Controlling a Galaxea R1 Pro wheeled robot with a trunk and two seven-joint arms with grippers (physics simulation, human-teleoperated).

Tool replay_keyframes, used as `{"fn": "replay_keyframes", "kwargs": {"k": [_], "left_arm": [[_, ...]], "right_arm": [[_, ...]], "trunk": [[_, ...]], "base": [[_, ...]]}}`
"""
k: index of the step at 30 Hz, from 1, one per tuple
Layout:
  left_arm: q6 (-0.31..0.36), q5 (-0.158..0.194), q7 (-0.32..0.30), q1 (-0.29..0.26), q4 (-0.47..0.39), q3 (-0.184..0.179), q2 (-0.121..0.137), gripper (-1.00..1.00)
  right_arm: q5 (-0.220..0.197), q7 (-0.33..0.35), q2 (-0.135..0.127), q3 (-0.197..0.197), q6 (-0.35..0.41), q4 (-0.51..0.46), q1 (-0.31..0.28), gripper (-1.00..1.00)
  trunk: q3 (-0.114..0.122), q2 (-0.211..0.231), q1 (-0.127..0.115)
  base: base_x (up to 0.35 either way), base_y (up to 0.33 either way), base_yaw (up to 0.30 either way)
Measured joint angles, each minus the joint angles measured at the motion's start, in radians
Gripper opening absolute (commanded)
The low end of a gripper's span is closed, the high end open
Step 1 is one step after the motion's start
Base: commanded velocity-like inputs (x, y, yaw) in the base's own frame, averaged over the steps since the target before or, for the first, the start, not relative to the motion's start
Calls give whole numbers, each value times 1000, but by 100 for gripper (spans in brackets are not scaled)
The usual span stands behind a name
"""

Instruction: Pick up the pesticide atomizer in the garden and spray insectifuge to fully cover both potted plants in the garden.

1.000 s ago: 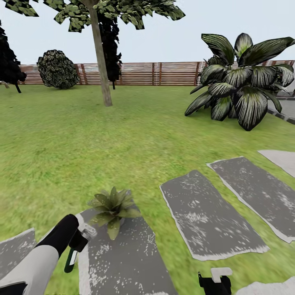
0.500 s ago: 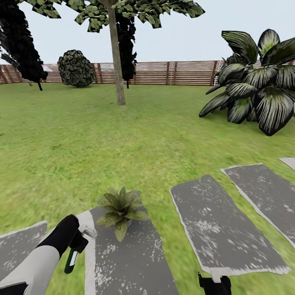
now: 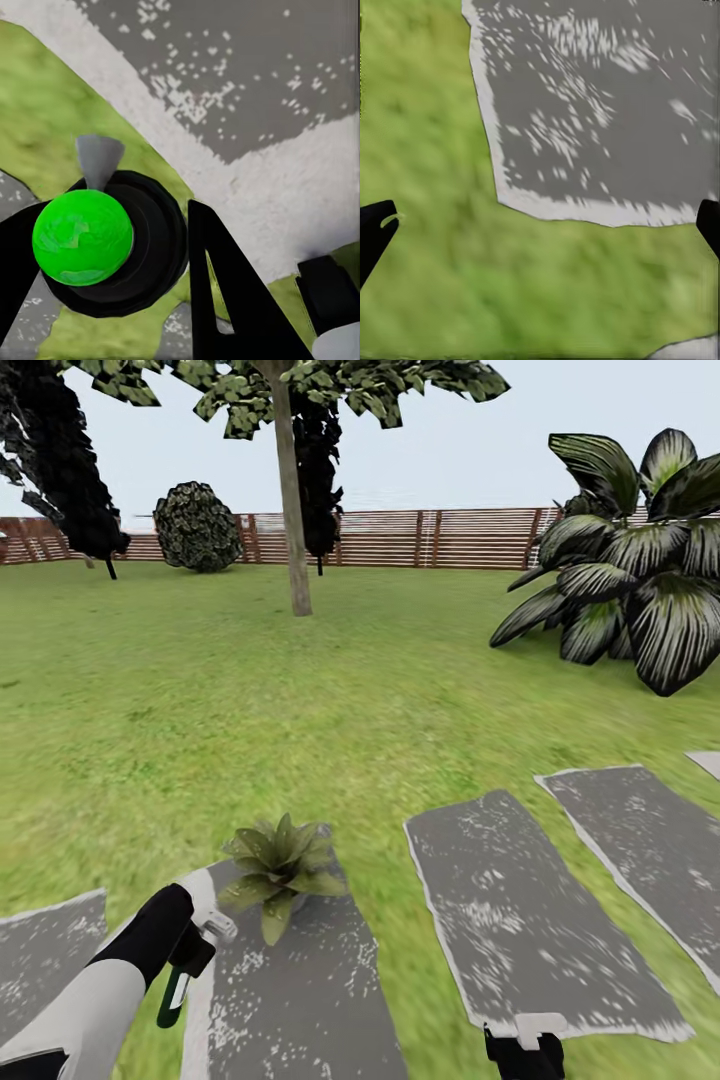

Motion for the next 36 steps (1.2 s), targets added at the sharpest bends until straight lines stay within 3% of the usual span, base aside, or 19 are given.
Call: {"fn": "replay_keyframes", "kwargs": {"k": [7, 18, 36], "left_arm": [[19, -1, 0, -9, 0, -3, 6, -100], [37, 0, -1, -8, 0, -6, 0, -100], [35, 6, 4, 0, 13, -1, -8, -100]], "right_arm": [[0, 1, 0, 0, 0, 0, 1, 100], [0, 0, 0, 0, 0, 0, 1, 100], [0, 1, 0, 0, 0, 0, 1, 100]], "trunk": [[0, 0, 0], [0, 0, -1], [0, 0, 0]], "base": [[18, -13, 177], [262, -103, 4], [-134, -128, 243]]}}
